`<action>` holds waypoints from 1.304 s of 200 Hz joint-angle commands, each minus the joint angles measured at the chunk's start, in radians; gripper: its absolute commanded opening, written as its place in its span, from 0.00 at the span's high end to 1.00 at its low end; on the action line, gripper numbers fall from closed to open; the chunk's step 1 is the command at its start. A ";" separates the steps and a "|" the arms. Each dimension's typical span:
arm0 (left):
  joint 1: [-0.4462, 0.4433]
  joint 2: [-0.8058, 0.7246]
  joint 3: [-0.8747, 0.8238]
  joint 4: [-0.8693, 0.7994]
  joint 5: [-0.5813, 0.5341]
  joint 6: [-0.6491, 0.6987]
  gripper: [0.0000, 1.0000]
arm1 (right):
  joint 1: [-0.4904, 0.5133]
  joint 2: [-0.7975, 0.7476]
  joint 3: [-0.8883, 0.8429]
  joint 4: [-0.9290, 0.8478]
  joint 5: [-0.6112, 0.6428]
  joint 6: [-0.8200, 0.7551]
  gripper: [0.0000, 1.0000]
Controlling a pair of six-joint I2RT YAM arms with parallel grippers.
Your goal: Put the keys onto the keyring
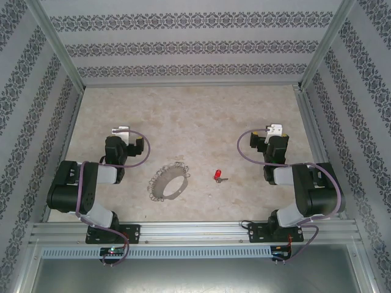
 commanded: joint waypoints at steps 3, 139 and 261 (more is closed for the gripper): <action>0.011 0.005 0.018 0.002 0.015 -0.015 0.00 | 0.010 -0.005 0.013 0.027 0.014 0.014 0.02; 0.021 0.007 0.025 -0.010 0.036 -0.020 0.00 | 0.002 -0.003 0.018 0.018 -0.006 0.021 0.02; 0.020 -0.109 0.164 -0.343 -0.008 -0.042 0.01 | 0.026 -0.200 0.099 -0.256 0.050 0.008 0.02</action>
